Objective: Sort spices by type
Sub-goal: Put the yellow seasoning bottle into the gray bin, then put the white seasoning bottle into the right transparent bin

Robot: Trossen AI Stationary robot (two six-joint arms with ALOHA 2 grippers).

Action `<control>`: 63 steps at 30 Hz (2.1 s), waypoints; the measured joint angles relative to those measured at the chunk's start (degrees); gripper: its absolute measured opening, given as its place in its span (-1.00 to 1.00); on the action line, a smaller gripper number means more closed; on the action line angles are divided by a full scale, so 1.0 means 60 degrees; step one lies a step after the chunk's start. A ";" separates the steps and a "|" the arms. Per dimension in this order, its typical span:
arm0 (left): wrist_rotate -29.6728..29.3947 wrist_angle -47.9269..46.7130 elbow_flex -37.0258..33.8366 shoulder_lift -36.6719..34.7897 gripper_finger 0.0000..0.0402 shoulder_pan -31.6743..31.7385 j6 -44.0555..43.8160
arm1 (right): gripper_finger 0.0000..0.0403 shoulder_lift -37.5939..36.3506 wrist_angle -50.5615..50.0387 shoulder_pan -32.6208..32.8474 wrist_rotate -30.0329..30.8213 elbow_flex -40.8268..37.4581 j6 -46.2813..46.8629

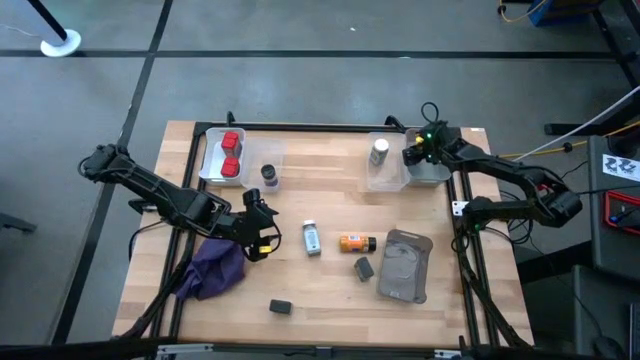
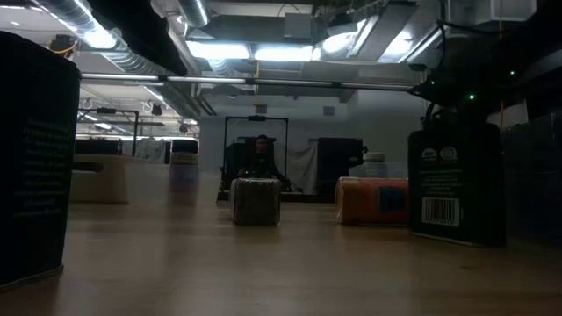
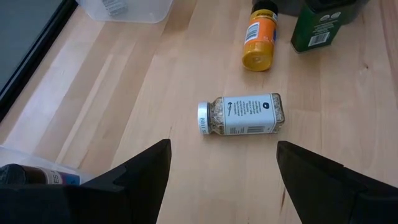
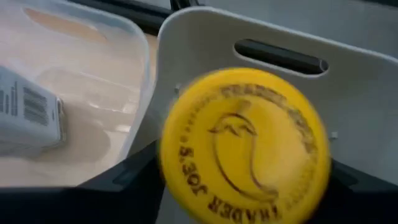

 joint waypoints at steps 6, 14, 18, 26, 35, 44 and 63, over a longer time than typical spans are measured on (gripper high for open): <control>0.0000 0.0004 -0.0001 0.0000 0.38 0.0000 -0.0004 | 0.58 -0.0004 -0.2000 0.0000 -0.0260 0.0847 -0.0096; -0.0002 0.0047 -0.0007 0.0000 0.38 0.0000 -0.0055 | 0.60 -0.0007 -0.5072 0.0000 -0.0625 0.2247 -0.0145; -0.0002 0.0046 -0.0007 0.0000 0.38 0.0000 -0.0119 | 0.59 -0.0007 -0.6405 0.0000 -0.0930 0.2930 -0.0022; -0.0331 0.0028 -0.0007 -0.0049 0.38 0.0000 0.0201 | 0.59 -0.0110 -0.7618 0.0007 -0.1868 0.3703 0.0657; -0.0572 -0.0216 -0.0007 -0.1090 0.38 0.0417 0.1255 | 0.59 -0.0959 -0.7351 0.0902 -0.2998 0.3707 0.1518; -0.0561 -0.0888 -0.0007 -0.1512 0.38 0.0583 0.1466 | 0.60 -0.1585 -0.5485 0.4213 -0.2996 0.3709 0.3626; -0.0173 -0.1166 -0.0007 -0.1235 0.38 0.0554 0.0390 | 0.60 0.2006 0.2505 1.0039 0.0178 0.3630 0.5220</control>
